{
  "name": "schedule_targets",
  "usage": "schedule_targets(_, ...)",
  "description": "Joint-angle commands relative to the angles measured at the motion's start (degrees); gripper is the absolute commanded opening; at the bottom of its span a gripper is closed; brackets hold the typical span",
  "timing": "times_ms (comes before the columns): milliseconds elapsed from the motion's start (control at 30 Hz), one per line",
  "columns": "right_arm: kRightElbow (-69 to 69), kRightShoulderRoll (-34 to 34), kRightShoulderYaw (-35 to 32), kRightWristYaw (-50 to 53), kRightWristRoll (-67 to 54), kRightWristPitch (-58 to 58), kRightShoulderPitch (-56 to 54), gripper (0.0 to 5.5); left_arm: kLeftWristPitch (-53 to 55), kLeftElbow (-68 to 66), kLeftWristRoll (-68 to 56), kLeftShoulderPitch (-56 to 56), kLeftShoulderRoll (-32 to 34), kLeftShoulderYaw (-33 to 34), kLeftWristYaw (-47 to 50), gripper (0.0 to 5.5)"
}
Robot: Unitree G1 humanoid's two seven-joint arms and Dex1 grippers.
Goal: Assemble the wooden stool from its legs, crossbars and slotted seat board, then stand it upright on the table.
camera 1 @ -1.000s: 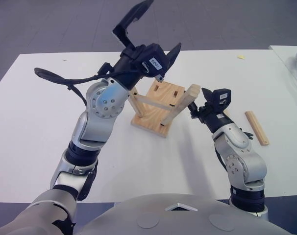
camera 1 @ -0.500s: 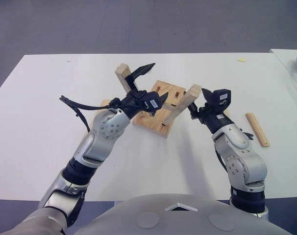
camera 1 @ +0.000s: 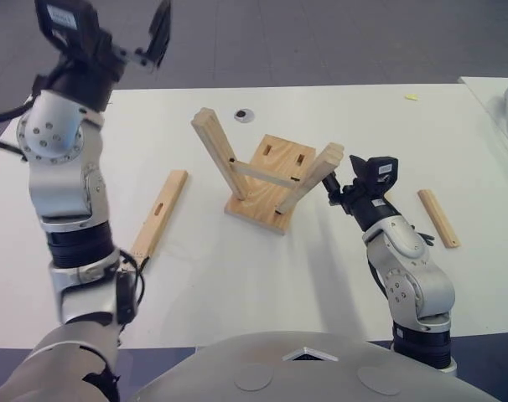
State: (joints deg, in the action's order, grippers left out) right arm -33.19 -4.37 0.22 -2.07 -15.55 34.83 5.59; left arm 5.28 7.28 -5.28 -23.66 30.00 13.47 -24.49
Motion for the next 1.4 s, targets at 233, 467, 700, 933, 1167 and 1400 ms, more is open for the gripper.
schedule_targets(233, -11.98, 4.85, -6.49, 13.24, 6.83, 6.89, 7.16, 3.70, -7.46, -4.51, 7.93, 14.08, -3.06, -5.92, 4.30, 5.40)
schedule_targets(467, -14.01, 8.99, 11.62, 0.48, -6.12, 15.86, -11.51, 3.70, 6.40, 15.67, 0.71, 7.92, -18.40, -42.52, -10.81, 5.40)
schedule_targets(700, -7.08, 5.54, 4.49, -0.86, -2.73, 12.69, -6.63, 3.70, 9.10, 16.58, 2.36, 9.41, -14.64, -38.91, -9.89, 5.40)
schedule_targets(933, 1.19, -5.32, -8.80, -9.64, -5.64, 7.34, -13.58, 3.70, 4.84, 8.62, -0.76, 3.75, -9.05, -21.76, -10.09, 5.40)
schedule_targets(1167, 9.64, -14.85, -14.94, -16.81, -8.62, 4.28, -22.67, 3.70, -5.24, -7.05, -1.54, -2.59, -1.70, -13.50, -13.35, 5.40)
schedule_targets(1400, 10.93, -17.75, -23.40, -22.56, -28.70, 11.97, -30.58, 3.70, 11.49, 6.55, -28.76, -14.33, -5.00, -7.57, -15.20, 5.40)
